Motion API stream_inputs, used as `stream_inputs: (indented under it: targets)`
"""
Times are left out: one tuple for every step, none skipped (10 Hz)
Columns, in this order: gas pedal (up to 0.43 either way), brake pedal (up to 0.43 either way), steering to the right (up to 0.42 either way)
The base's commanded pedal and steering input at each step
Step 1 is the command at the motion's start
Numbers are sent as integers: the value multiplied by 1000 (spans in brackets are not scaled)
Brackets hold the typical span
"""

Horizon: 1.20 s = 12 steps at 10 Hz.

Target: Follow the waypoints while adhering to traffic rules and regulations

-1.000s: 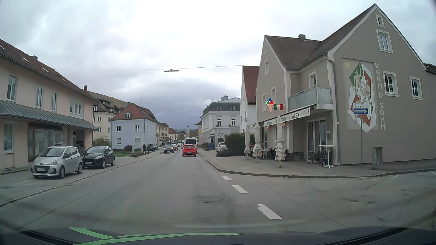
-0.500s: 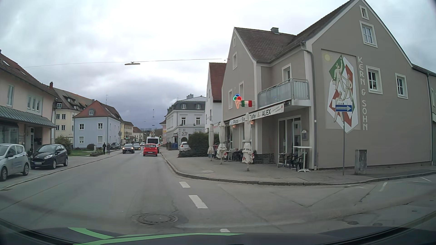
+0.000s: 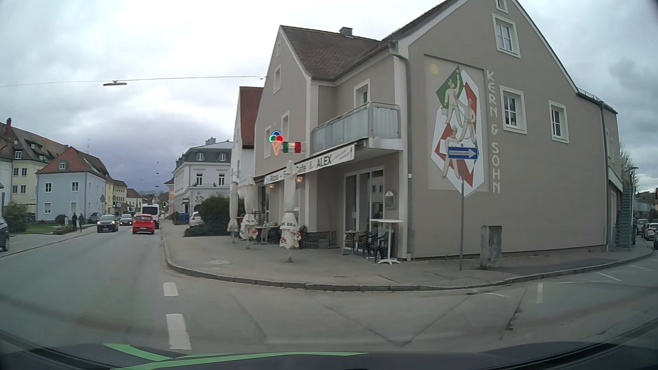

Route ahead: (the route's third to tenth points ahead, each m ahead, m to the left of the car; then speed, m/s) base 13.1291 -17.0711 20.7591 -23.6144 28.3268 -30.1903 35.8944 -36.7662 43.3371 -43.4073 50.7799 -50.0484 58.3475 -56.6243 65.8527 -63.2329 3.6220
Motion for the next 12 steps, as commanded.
stream_inputs:
  targets:
    - [0, 0, 501]
    - [0, 0, 523]
    - [0, 0, 544]
    - [0, 0, 555]
    - [8, 0, 562]
    - [20, 0, 567]
    - [98, 0, 573]
    - [98, 0, 573]
    - [98, 0, 573]
    - [98, 0, 573]
    - [98, 0, 566]
    - [98, 0, 560]
